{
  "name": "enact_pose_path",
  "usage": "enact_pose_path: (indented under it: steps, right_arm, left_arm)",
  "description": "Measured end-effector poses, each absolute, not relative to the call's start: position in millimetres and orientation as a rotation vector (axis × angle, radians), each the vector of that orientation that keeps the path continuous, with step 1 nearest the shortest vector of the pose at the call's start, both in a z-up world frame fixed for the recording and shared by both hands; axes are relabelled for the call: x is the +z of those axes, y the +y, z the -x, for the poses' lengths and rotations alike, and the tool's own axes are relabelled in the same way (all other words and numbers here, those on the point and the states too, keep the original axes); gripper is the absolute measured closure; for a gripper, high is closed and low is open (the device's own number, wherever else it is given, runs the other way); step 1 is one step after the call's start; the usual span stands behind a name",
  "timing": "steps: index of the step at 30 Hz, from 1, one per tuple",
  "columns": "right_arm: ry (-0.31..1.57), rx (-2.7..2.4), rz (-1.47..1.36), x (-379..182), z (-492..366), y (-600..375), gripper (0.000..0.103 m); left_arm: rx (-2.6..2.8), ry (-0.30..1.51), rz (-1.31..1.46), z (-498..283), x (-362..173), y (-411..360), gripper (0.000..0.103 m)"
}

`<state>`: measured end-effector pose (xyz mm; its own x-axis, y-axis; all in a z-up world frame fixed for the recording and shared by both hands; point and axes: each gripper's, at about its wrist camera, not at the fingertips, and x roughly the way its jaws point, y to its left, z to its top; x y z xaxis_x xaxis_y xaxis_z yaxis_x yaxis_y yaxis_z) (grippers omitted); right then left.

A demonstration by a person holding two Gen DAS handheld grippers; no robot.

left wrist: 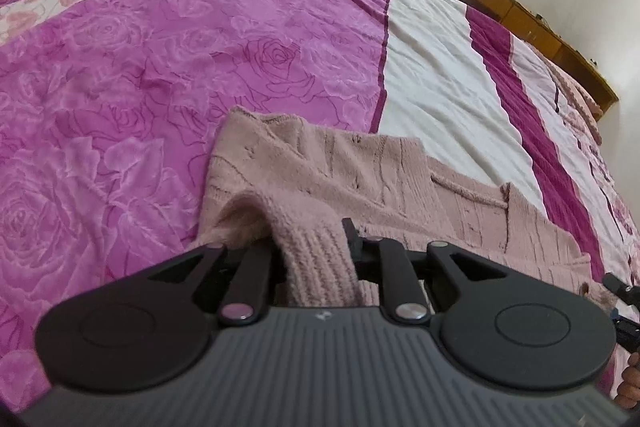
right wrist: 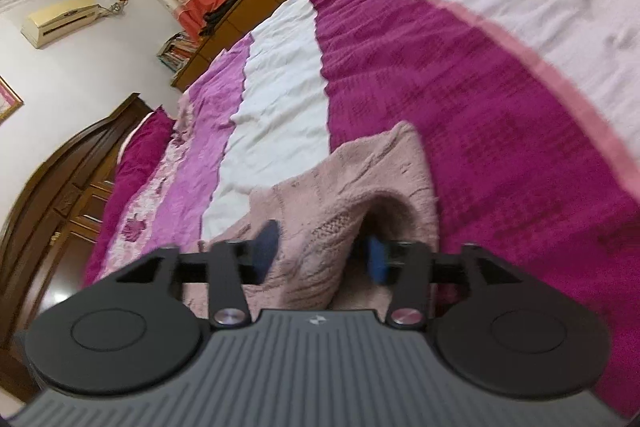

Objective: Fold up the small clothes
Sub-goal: 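Grasp the ribbed hem with both grippers, fold it up over the sleeves, release, then grasp the folded hem again with both grippers, fold it further, release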

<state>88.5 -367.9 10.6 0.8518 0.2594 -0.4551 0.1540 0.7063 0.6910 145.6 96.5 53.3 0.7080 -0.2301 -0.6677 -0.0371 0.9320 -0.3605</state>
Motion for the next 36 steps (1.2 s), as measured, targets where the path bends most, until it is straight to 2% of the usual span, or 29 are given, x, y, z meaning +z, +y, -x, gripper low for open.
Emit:
enact_pose_path:
  steps: [3,9,23,36]
  right_arm:
    - [0.561,0.053,-0.783,16.7,-75.7,-370.4,0.043]
    - [0.561,0.012,-0.746,28.1,-52.7,-368.5,0.042]
    - [0.521,-0.092,-0.415,74.1,-32.6,-288.2,0.042]
    - [0.649,-0.128,-0.363,46.2,-73.4,-246.3,0.042]
  left_arm:
    - [-0.107,0.786,0.368,-138.7,55.7,96.9,0.079]
    - [-0.101,0.792,0.355,-117.2,62.2,100.3,0.076]
    - [-0.086,0.760,0.335,-82.4,72.2,104.0,0.076]
    - [-0.098,0.784,0.336,-78.4,61.7,100.3,0.076]
